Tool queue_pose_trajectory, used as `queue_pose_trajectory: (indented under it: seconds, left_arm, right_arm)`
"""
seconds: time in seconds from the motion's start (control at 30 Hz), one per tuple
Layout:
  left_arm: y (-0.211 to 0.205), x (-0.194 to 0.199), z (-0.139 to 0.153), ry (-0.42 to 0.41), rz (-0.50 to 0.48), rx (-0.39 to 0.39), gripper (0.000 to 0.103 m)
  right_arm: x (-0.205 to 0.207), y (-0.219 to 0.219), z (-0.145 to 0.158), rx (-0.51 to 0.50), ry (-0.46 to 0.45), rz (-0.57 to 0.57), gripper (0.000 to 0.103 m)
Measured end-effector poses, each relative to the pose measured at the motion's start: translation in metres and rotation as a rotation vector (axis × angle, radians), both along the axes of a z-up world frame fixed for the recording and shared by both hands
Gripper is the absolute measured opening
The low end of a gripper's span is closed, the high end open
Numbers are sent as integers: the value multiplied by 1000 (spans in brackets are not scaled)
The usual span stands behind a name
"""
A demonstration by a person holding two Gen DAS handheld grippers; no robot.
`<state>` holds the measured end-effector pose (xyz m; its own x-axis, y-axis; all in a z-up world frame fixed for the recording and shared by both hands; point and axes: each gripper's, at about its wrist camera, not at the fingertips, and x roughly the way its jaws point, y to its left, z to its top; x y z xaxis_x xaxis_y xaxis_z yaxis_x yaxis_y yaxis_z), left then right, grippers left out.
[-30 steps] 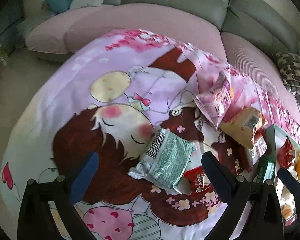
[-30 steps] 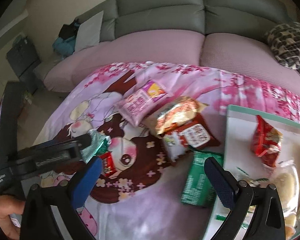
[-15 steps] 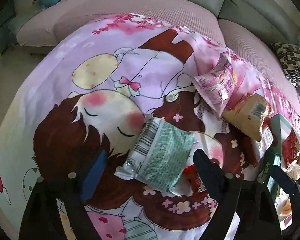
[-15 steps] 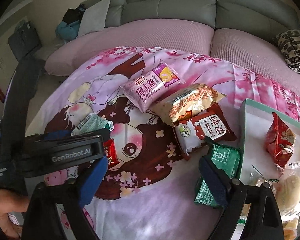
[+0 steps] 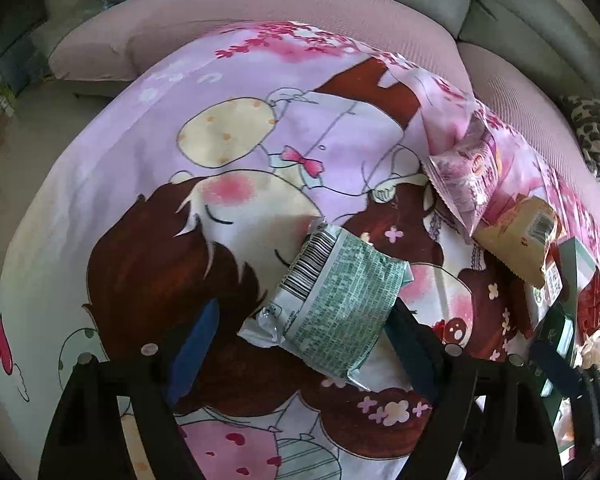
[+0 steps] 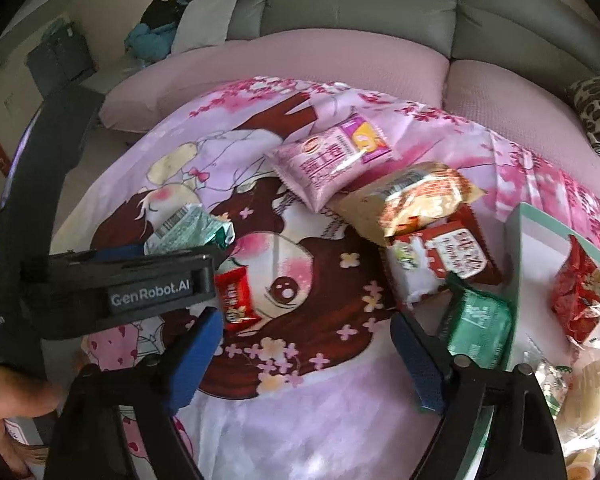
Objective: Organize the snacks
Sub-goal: 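Grasp the mint-green packet with the left gripper while the right gripper grasps the small red packet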
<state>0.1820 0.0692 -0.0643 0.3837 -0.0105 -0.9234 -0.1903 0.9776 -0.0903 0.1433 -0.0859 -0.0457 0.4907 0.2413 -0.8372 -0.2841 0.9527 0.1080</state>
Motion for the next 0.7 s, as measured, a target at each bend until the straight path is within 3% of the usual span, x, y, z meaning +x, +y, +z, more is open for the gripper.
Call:
queue_pose_trajectory:
  seconds: [0.17, 0.4, 0.7]
  left_arm:
    - [5, -1, 0, -2, 18, -9, 85]
    - [7, -1, -1, -2, 31, -15, 82]
    - [13, -3, 0, -1, 58, -4, 68]
  right_arm:
    - [1, 15, -7, -17, 6, 41, 77]
    - [7, 30, -17, -25, 25, 81, 53]
    - [10, 36, -20, -6, 24, 98, 31]
